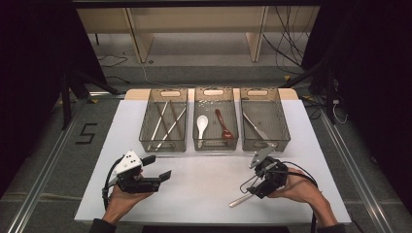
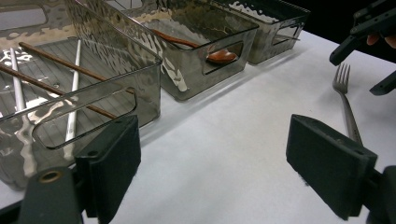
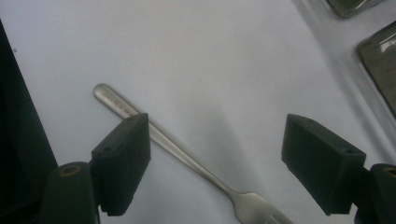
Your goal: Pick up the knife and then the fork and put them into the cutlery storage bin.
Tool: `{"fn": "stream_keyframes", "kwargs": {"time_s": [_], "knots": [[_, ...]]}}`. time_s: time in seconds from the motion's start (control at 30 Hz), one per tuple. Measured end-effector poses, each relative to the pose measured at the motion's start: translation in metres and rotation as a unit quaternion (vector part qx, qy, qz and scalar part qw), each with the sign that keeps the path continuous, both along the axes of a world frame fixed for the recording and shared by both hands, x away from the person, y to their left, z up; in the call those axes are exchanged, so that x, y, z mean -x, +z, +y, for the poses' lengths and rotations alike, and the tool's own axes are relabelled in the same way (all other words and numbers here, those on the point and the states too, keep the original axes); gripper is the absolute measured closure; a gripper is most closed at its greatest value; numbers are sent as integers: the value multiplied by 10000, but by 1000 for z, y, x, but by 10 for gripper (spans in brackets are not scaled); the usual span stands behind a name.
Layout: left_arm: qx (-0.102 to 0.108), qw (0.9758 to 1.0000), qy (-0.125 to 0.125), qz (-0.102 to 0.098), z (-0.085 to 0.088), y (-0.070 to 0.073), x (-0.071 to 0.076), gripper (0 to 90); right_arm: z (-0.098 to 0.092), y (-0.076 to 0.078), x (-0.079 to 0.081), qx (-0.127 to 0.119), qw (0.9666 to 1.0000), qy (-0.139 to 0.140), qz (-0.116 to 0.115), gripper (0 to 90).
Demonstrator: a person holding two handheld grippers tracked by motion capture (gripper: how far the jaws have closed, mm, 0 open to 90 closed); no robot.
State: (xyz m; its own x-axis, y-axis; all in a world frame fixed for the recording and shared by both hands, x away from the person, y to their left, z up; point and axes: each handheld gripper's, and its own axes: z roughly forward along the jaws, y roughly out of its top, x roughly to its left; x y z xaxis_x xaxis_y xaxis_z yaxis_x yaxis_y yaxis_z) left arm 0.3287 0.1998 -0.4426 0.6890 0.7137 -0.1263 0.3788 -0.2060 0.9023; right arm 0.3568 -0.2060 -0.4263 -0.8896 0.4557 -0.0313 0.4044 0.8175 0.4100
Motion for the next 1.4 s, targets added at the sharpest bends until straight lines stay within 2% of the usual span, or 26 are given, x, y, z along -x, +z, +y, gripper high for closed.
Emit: {"fn": "stream_keyframes", "kwargs": {"time_s": [0.27, 0.47, 0.93, 1.1, 1.2, 1.4], "knots": [[2, 10000, 6, -10, 0, 0, 0, 176, 2, -7, 1, 169, 9998, 23, 47, 254], [6, 10000, 4, -10, 0, 0, 0, 175, 4, -11, 3, 329, 9993, 172, 36, 276], [44, 10000, 14, -20, 0, 0, 0, 169, 13, -24, 4, 970, 9933, 604, 174, 371], [47, 10000, 11, -13, 0, 0, 0, 168, 15, -28, 2, 1045, 9921, 650, 236, 419], [46, 10000, 11, -10, 0, 0, 0, 168, 15, -30, 1, 1173, 9903, 694, 282, 447], [46, 10000, 16, -19, 0, 0, 0, 168, 15, -30, 0, 1170, 9892, 751, 457, 534]]}}
